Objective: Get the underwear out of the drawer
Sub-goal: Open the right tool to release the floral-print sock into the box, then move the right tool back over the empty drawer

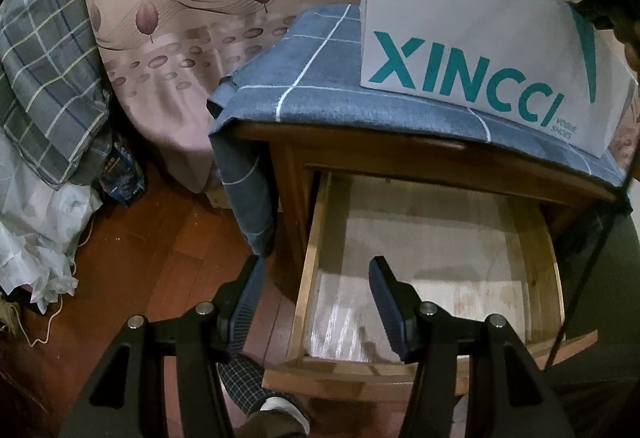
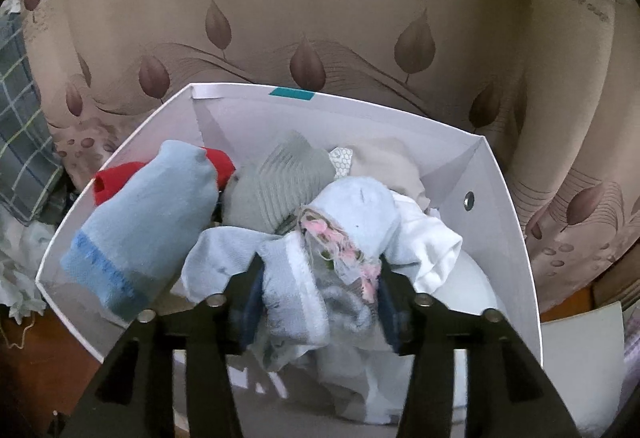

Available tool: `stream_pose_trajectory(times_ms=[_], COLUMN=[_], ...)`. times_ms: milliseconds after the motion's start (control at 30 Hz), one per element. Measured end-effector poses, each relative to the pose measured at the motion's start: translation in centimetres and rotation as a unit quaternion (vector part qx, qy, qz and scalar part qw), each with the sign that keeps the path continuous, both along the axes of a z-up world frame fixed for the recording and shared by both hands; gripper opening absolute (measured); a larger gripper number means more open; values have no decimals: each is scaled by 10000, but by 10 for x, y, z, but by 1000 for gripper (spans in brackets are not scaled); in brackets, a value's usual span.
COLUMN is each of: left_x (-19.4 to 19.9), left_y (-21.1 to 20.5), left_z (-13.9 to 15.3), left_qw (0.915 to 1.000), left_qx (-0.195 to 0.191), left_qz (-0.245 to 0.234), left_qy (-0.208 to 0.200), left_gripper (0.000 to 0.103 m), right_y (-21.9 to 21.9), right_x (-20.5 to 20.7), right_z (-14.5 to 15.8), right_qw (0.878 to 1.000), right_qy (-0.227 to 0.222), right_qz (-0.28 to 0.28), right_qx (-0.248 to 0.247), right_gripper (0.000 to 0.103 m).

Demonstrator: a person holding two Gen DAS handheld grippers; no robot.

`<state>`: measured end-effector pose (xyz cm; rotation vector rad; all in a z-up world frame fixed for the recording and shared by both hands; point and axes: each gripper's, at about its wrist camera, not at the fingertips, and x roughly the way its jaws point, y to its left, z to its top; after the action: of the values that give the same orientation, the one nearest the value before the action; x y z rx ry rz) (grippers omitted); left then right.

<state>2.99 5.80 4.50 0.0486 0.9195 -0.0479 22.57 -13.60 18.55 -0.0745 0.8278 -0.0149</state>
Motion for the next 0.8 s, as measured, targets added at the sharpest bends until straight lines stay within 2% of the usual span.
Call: stream_pose_trajectory(times_ms=[67,267,467,600,667,800], left_x=[0,-4,-11,-16,-20,-26], left_y=[-1,-8,-12,-17,-20,-22], left_z=[0,-1,3,4,5,4], left_qw=[10000,9999,9996,9994,9990,9990], left_qx=[3,77,147,194,281,260], left_qz=[8,-54,-131,-220,-232,-258], left_qy=[-30,-70,-191,-193,-258,-254], left_gripper=[55,55,55,55,55,55], right_y=[-1,-5,-17,-24,-28,-33], right_x=[-8,-42,-109,-155,-174,-199], right_z=[7,39,51,31,10,-47], right_qw=[10000,9993,9981,9972,9977,9979], right_qy=[-76,-352,-525,-468,-380,79], right_qz=[-9,130,163,119,41,-115], right_qx=[-15,0,289,564,559,637], right_gripper=[69,82,94,100,101,101])
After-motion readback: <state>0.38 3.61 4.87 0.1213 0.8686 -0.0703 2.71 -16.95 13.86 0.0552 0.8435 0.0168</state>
